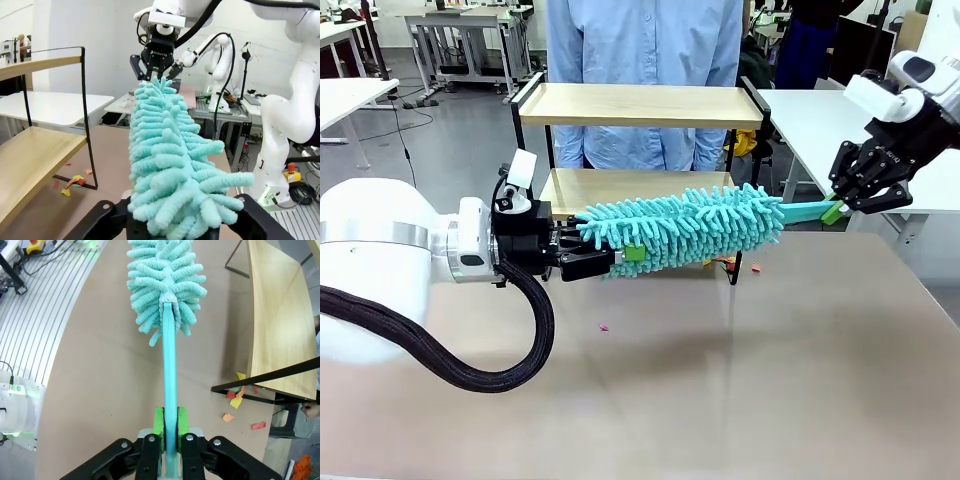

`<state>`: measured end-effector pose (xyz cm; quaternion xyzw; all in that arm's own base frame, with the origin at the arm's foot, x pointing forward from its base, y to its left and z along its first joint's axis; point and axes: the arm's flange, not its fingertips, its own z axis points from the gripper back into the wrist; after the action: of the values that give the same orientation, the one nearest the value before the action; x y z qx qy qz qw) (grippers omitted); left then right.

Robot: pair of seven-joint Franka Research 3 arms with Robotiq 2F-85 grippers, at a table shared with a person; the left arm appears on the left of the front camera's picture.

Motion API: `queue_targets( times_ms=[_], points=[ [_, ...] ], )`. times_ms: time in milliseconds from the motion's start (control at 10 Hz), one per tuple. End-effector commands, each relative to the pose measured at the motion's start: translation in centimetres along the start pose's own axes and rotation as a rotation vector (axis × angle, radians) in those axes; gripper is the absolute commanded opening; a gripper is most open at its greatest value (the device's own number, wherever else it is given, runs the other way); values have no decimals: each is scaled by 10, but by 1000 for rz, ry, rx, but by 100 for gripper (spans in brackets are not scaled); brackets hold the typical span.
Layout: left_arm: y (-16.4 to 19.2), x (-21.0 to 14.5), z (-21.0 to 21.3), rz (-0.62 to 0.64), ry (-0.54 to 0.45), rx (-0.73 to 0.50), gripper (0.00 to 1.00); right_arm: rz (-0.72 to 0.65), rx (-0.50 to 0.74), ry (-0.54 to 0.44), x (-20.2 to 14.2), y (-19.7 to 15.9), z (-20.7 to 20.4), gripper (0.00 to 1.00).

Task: Clean the shelf.
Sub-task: Hand the Duster back to the human.

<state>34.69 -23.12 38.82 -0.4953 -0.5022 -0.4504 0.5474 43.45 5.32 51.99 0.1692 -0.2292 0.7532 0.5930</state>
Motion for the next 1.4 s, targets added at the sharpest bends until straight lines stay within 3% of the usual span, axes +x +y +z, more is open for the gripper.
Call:
queue_targets(
  times_ms=[0,300,400,500,600,700,800,1000,1100,1200,1300],
  points=[
    [-65,-25,54,13,-35,-26,4,19,-10,-31,3,-1,1,13],
    [-64,-26,57,16,-56,-27,0,19,-10,-31,3,-1,1,13],
    [-55,-23,58,92,-45,-30,0,19,-10,-31,3,-1,1,13],
    [8,-6,8,28,-32,-14,0,19,-10,-31,3,-1,1,13],
    [8,-6,8,28,-32,-14,0,8,14,-4,5,1,-3,69],
    [8,-6,8,28,-32,-14,0,-13,-22,-46,2,-1,11,70],
    [8,-6,8,28,-32,-14,0,-18,-39,-98,-2,0,25,100],
    [8,-6,8,28,-32,-14,0,-69,-77,-202,-21,10,61,100],
    [8,-6,8,28,-32,-14,0,-131,-107,-259,-33,17,82,94],
    [8,-6,8,28,-32,-14,0,-193,-142,-336,-46,26,102,100],
    [8,-6,8,28,-32,-14,0,-270,-183,-399,-56,36,120,100]
  ],
)
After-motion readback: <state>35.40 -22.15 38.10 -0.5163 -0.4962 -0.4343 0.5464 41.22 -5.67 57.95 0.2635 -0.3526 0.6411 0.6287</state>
